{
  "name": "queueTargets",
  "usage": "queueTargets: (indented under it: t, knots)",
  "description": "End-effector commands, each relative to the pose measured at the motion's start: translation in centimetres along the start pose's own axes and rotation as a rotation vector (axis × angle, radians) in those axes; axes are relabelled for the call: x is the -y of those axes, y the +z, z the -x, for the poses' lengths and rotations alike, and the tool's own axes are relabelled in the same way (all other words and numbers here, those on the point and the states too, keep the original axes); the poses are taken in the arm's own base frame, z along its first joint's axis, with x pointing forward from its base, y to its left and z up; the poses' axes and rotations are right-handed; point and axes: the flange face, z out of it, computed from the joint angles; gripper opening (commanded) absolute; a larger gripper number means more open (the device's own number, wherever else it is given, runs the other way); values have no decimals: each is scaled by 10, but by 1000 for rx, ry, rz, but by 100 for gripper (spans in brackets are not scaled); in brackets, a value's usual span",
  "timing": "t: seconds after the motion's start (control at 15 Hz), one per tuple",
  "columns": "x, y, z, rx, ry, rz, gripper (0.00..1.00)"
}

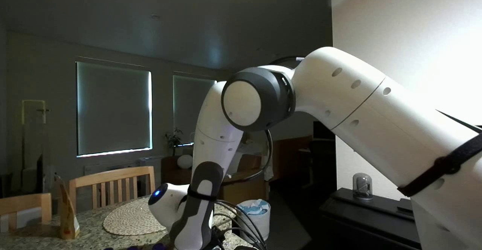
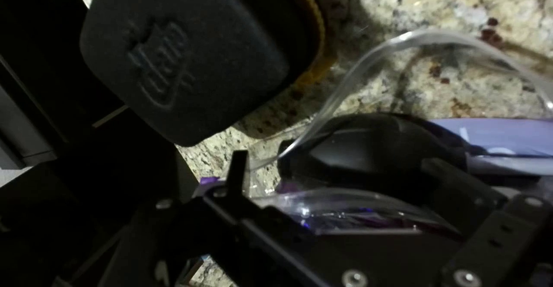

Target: Remove the black object from the purple packaging

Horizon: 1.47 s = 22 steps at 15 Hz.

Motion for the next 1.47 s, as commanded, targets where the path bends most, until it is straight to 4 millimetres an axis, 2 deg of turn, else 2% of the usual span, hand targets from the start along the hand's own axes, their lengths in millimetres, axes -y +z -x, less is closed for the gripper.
queueTargets:
  t: [0.0, 0.13, 0.4, 1.0, 1.2, 1.4]
  knots:
    - [19, 7, -6, -83, 8, 8, 100]
    - [20, 3, -6, -91, 8, 1, 100]
    - [22, -17, -1, -70, -4, -77, 100]
    - [44, -40, 11, -90, -42, -170, 100]
    - [40, -52, 12, -109, -38, -202, 100]
    - [23, -59, 12, -106, -18, -301, 100]
